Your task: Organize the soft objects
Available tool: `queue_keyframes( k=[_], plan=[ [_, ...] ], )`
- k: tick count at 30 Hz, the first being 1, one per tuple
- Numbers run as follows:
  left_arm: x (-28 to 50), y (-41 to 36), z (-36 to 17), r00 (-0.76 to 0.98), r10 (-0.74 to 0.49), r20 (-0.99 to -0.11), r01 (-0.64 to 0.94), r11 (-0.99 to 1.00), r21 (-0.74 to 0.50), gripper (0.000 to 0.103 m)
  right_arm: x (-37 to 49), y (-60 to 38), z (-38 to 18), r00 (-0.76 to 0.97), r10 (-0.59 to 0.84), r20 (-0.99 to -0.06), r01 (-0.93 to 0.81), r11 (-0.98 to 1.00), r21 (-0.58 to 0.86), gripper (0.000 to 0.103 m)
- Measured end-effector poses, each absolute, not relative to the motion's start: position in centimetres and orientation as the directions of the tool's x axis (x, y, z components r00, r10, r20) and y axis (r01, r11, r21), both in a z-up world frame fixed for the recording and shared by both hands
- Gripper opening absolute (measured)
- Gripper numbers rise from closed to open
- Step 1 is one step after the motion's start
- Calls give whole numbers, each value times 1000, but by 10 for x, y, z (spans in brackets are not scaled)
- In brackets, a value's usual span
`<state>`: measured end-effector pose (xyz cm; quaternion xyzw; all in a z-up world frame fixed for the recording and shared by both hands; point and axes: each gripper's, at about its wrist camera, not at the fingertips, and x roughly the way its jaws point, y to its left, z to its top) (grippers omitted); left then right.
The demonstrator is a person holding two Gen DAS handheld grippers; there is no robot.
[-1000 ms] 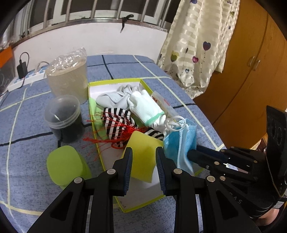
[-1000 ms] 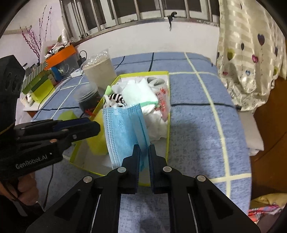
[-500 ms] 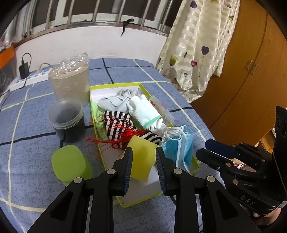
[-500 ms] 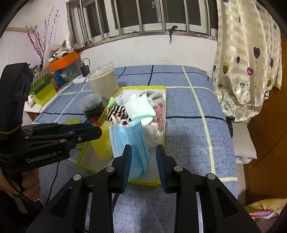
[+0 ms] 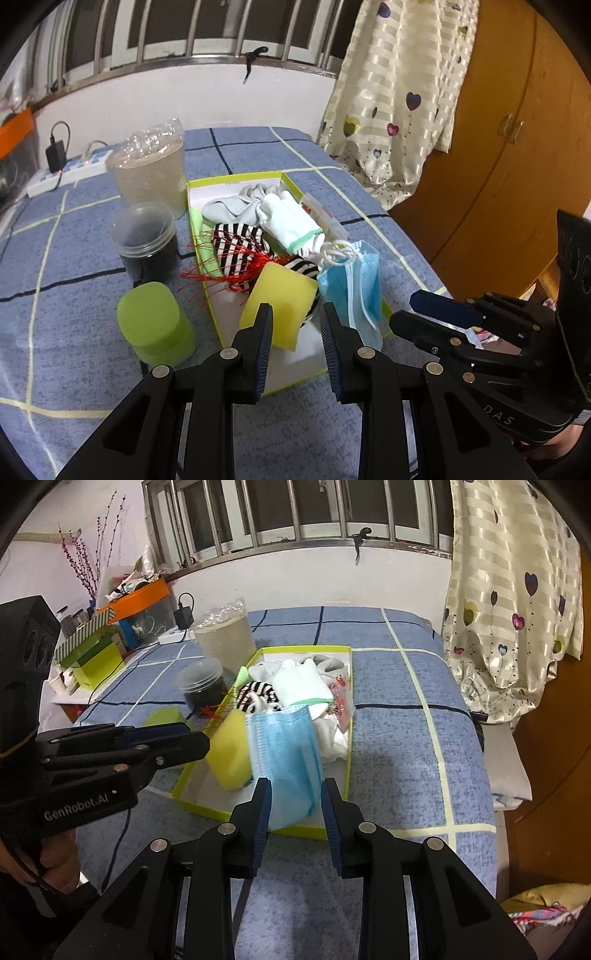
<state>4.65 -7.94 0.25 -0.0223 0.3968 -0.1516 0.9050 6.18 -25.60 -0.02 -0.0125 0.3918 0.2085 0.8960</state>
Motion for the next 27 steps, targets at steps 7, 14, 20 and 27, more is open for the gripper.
queue_keyframes(
  k=[7, 14, 20, 27],
  plan=[
    [23, -85, 9, 672, -258, -694, 263, 959, -102, 25, 46, -251, 5, 619, 371, -692, -385, 911, 144, 46],
    [5, -79, 7, 674, -245, -697, 240, 965, -106, 25, 30, -243, 10, 625, 385, -680, -398, 906, 147, 47],
    [-6, -72, 1, 671, -235, -703, 214, 969, -119, 25, 18, -234, 8, 612, 390, -688, -410, 900, 146, 47],
    [-11, -65, -4, 666, -230, -709, 199, 972, -129, 25, 12, -227, 4, 601, 385, -700, -422, 897, 131, 47]
  ],
)
